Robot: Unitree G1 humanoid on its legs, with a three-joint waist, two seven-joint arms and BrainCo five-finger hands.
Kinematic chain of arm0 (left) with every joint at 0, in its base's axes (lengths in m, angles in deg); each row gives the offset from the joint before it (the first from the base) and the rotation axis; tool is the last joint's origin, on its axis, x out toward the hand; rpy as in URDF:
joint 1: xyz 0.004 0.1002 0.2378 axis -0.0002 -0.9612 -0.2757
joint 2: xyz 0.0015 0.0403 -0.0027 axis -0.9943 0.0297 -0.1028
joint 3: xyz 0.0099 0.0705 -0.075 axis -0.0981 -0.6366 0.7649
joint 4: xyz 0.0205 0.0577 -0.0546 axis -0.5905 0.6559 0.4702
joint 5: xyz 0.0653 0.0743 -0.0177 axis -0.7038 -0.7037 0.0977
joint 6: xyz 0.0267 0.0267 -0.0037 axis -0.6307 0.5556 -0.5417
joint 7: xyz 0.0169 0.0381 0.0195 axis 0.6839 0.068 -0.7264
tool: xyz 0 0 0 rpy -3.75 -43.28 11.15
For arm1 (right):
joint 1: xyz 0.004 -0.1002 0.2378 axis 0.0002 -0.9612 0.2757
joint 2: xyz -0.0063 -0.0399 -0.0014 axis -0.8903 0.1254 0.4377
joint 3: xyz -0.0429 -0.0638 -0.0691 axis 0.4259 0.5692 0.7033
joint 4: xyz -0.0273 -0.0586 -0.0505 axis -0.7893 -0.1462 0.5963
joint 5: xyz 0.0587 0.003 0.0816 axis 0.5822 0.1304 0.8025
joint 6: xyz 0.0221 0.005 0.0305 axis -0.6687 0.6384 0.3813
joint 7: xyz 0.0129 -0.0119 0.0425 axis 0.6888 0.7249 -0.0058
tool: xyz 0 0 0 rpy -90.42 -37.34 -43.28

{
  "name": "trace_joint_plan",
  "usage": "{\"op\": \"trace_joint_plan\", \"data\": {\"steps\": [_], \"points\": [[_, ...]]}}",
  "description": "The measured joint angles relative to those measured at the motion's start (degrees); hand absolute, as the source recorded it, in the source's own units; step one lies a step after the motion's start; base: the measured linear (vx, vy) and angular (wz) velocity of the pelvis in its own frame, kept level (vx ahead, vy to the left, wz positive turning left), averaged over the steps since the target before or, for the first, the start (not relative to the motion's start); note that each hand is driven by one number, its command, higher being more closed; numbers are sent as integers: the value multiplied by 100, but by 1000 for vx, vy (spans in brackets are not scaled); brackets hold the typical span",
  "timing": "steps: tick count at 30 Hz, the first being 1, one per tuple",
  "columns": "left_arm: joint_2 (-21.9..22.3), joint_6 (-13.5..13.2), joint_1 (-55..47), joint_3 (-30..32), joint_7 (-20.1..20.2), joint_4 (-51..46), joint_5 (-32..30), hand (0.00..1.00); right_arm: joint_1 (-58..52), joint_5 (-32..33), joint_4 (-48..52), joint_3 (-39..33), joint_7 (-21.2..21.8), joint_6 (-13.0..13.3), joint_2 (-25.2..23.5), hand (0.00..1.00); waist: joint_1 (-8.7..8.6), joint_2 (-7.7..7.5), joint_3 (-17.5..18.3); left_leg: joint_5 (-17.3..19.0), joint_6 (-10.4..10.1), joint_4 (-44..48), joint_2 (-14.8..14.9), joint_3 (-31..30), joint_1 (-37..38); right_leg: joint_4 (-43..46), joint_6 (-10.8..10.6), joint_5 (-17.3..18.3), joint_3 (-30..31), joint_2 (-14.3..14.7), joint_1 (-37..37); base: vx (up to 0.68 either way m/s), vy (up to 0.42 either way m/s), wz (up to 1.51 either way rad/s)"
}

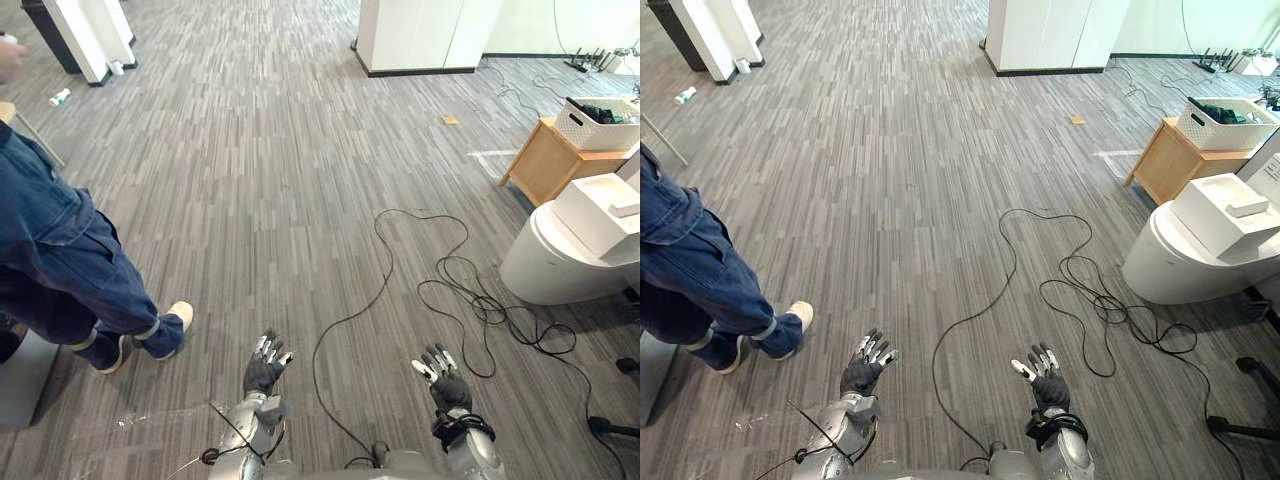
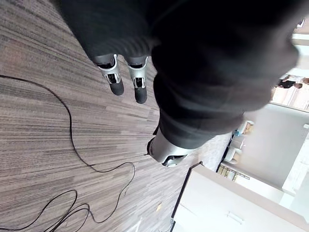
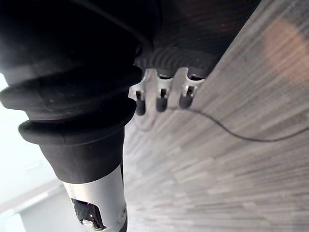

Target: Organize washtable

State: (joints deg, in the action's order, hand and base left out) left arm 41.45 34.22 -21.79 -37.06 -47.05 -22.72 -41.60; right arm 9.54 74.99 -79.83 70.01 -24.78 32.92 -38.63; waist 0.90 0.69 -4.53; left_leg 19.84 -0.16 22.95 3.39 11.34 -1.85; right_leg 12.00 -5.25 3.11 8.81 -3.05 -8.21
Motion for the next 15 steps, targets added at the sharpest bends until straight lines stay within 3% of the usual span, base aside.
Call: {"op": "trace_joint_plan", "data": {"steps": [5, 12, 13, 15], "points": [[-20, 0, -118, -106, 12, -11, -1, 0, -90, -12, 0, 133, 24, -14, -10, 0, -9, -37, 23, -61, 75, -107, -130, 20, 50, -138, -117, -80, 75, -100, 8, -21, 71, -4], [-24, -1, -128, -111, 14, -189, -11, 0, -88, -128, -42, 146, 60, -22, 14, 0, -8, -53, 53, -129, 53, -219, -139, 37, 200, -222, -118, -133, 97, -95, 90, -7, -1, -4], [72, 21, -185, -126, 20, -188, -11, 0, -74, -128, -426, 189, 60, -33, 87, 0, -4, -247, 264, -420, 56, -604, -158, 117, 107, -617, -129, -550, 245, -69, -4, 0, 0, 0], [72, 21, -185, -125, 20, -188, -11, 0, -74, -128, -426, 189, 60, -33, 87, 0, -4, -246, 264, -420, 56, -604, -158, 117, 107, -617, -129, -550, 245, -69, -4, 0, 0, 0]]}}
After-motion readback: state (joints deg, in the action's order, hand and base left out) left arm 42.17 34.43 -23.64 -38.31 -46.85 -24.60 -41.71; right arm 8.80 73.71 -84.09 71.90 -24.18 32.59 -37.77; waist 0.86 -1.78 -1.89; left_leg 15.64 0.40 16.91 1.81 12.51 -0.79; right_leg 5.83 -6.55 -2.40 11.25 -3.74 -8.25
